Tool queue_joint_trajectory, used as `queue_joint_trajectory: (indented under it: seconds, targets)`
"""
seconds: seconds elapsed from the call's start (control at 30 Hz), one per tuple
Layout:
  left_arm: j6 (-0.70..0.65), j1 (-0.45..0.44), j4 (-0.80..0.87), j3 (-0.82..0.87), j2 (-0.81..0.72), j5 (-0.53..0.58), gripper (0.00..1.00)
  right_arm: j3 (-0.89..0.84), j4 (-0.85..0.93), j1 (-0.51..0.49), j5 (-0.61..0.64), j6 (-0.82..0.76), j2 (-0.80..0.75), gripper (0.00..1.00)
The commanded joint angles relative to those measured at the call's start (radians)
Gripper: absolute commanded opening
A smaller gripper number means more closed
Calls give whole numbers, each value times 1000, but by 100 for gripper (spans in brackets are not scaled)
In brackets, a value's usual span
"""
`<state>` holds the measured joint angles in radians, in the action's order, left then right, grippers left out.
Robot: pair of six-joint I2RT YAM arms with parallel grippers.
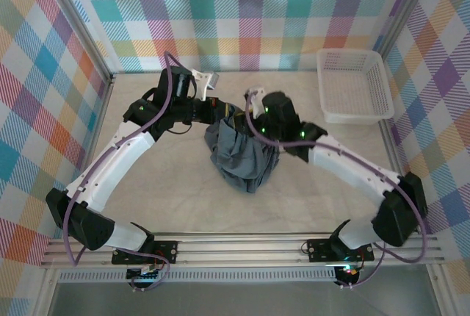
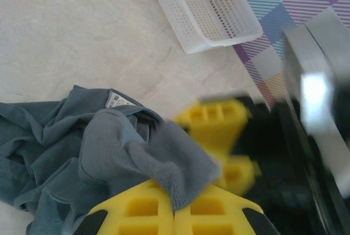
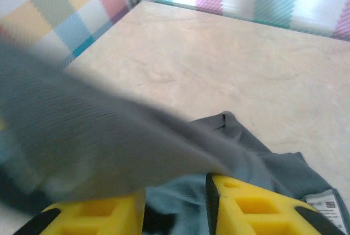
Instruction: Fold the inside-out t-shirt
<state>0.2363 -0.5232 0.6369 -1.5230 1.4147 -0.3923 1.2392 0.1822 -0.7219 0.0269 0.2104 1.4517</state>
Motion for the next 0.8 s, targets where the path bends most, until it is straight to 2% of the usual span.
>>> queue_joint_trajectory:
  seconds: [0.0,0.13,0.4,0.47,0.53,0.6,0.63,0.67,0.7,0.77]
  targets:
    - [5,-9,-4,-7,-14,-42,0,104,127,5,-215,1,48,46]
    - [7,-10,-8,15,-19,-27,0,33,-31,9,-286,18,14,56]
    - [-6,-10,-5,24,-19,-11,0,6,-92,9,-470,-31,3,65]
    - [-9,-11,-5,20,-17,-16,0,4,-78,9,-436,-49,4,65]
    - [-9,-11,-5,12,-16,-20,0,29,-28,9,-298,-51,18,56]
    - [-19,-9,2,5,-19,4,0,71,58,12,-98,-34,38,36]
    - [-31,-10,12,0,-24,34,0,87,97,25,-55,-22,41,21]
    - [-47,-9,37,-4,-30,85,0,90,113,45,-75,-7,36,8]
    - [-62,-8,54,-4,-37,143,0,82,108,67,-142,3,25,0]
    - [-116,-5,84,18,-46,305,0,45,56,106,-428,23,-5,0]
